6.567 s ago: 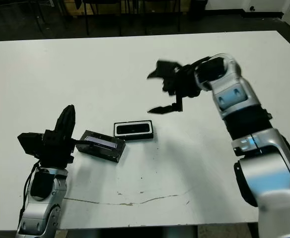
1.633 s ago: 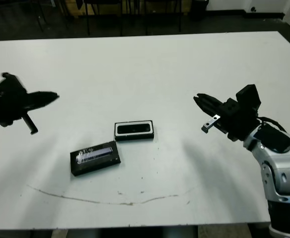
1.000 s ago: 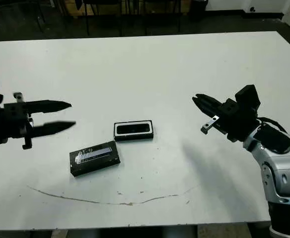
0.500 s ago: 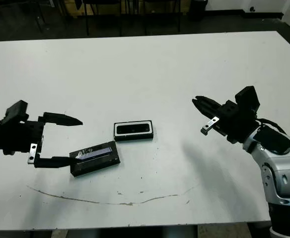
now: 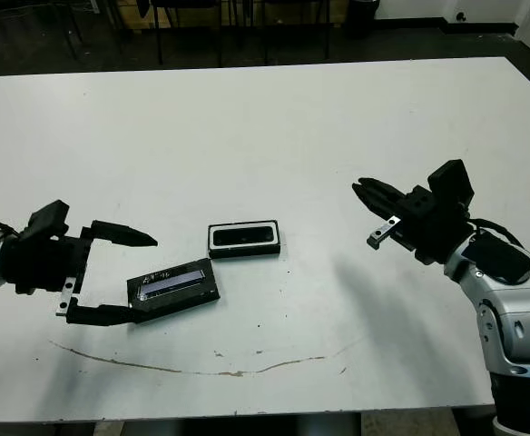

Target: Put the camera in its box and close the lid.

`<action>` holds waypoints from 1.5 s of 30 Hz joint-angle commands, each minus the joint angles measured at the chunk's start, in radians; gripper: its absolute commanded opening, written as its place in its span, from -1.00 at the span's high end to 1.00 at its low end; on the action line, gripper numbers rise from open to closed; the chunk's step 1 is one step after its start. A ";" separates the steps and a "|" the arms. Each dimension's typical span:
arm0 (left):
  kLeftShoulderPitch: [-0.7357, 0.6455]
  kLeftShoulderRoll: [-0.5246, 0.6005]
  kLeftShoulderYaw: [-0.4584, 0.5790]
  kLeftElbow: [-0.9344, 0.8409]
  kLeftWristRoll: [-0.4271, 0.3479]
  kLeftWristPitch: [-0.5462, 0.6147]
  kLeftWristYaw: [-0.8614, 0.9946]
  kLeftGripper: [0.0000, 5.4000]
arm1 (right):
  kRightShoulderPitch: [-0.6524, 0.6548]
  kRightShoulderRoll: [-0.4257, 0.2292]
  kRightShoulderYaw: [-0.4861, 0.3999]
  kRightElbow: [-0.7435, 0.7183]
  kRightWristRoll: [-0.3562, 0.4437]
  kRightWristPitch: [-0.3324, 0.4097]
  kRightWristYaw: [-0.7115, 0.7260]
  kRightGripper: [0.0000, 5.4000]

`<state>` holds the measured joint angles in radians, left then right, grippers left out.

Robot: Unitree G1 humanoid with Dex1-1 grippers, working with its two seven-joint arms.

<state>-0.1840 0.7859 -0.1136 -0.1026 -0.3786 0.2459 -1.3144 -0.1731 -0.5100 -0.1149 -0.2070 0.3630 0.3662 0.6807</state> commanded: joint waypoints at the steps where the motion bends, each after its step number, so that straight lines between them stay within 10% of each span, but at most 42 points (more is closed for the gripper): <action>1: 0.027 -0.012 -0.017 0.003 0.031 -0.034 0.020 -0.99 | 0.018 -0.006 0.004 0.018 0.002 -0.001 0.010 1.00; 45: 0.071 -0.040 -0.062 0.068 0.091 -0.049 0.104 -0.99 | 0.011 -0.030 0.003 0.040 -0.009 -0.037 0.065 1.00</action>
<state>-0.1235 0.7477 -0.1634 -0.0505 -0.3005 0.1828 -1.2100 -0.1727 -0.5215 -0.1151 -0.1716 0.3622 0.3221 0.7461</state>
